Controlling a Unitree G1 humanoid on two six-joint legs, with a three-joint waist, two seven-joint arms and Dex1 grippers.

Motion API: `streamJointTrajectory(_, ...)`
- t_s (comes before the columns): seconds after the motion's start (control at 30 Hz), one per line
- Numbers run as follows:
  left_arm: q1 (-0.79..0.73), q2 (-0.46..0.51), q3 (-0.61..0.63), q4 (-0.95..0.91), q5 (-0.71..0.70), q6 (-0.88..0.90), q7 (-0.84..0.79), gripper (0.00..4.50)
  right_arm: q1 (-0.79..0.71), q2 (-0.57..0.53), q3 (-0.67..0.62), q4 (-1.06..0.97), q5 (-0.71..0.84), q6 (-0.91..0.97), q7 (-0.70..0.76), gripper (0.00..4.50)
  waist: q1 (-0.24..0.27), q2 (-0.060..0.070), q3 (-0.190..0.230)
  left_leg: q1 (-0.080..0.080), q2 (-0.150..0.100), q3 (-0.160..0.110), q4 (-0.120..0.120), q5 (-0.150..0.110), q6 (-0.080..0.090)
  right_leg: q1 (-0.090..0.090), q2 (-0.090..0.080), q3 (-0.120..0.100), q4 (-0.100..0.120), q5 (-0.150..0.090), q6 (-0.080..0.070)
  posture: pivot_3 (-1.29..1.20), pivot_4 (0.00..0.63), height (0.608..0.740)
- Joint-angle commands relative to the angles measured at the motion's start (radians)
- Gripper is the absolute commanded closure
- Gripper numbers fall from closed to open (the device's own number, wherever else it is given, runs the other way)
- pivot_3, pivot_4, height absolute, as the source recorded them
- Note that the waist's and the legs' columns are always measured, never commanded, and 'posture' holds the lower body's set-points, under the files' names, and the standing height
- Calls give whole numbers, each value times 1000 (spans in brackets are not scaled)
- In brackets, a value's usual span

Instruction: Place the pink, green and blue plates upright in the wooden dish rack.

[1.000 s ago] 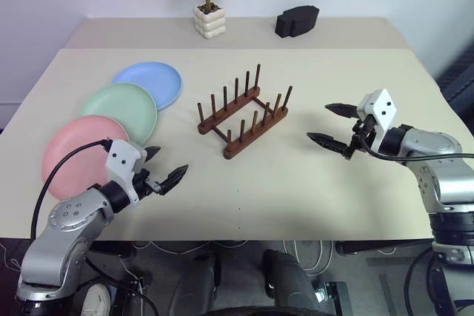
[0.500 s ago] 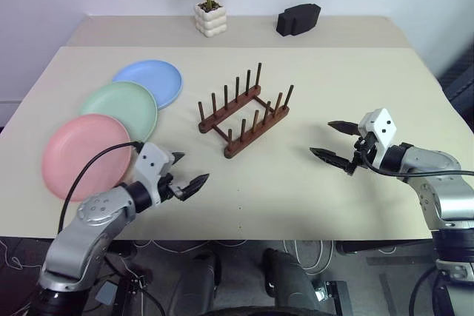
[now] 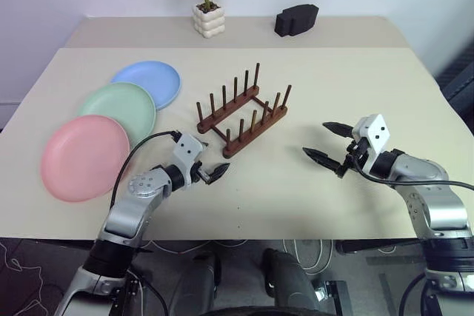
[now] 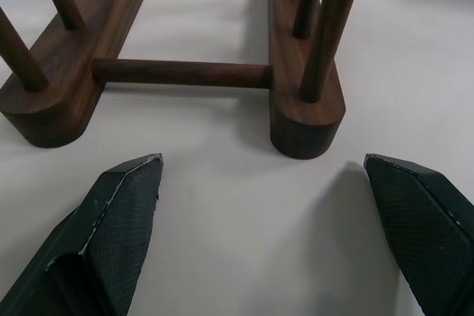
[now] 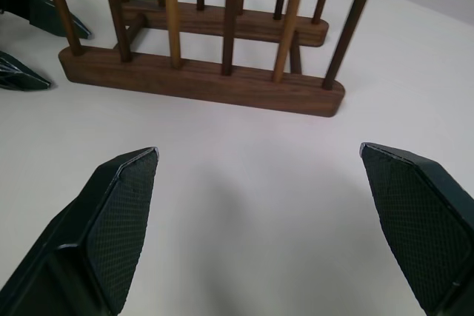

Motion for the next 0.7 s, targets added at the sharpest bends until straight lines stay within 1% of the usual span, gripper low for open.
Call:
streamJointTrajectory(0.03, -27, -40, -49, 84, 35, -38, -28, 0, 36, 6, -28, -74, 19, 8, -23, 39, 13, 1, -1, 0, 0, 0, 0, 0, 0, 0, 0, 0, 0, 0, 0, 0, 150, 738)
streamJointTrajectory(0.1, -60, -68, -62, 123, 48, -55, -33, 0, 46, 4, -37, -72, 24, 4, -26, 39, 20, 2, -1, 0, 0, 1, 1, 0, 0, 1, 0, 0, 0, 0, 0, 0, 150, 738)
streamJointTrajectory(0.2, -100, -99, -70, 183, 71, -83, -39, 856, 61, 8, -38, -69, 23, -6, -32, 0, 21, 1, -2, 1, -1, 0, 3, 0, 0, 3, 0, 0, 0, 0, 0, 0, 150, 738)
streamJointTrajectory(0.3, -120, -113, -70, 217, 83, -101, -47, 2231, 72, 16, -40, -67, 25, -14, -39, 0, 16, 2, -2, 1, -1, 0, 3, 0, 0, 5, 0, 0, -1, 0, 0, 0, 150, 738)
streamJointTrajectory(0.33, -119, -113, -67, 219, 84, -105, -51, 2856, 76, 19, -40, -69, 25, -16, -41, 0, 16, 2, -2, 2, -1, 0, 3, 0, 0, 4, 0, 0, -1, 0, 0, 0, 150, 738)
streamJointTrajectory(0.4, -114, -112, -61, 220, 84, -113, -63, 3739, 90, 21, -43, -69, 25, -24, -41, 0, 15, 2, -2, 2, -1, 0, 2, 0, 0, 4, 0, 0, -1, 0, 1, 0, 150, 738)
streamJointTrajectory(0.6, -112, -105, -59, 224, 81, -147, -107, 3735, 121, 13, -46, -63, 23, -37, -40, 0, 15, 2, -2, 3, -1, 0, 2, 0, 0, 5, 0, 0, -1, 0, 1, 0, 150, 738)
streamJointTrajectory(0.7, -128, -91, -81, 221, 59, -173, -203, 3735, 142, -4, -47, -47, 10, -41, -30, 0, 17, 2, -2, 2, -1, 0, 2, 0, 0, 5, 0, 0, -1, 0, 1, 0, 150, 738)
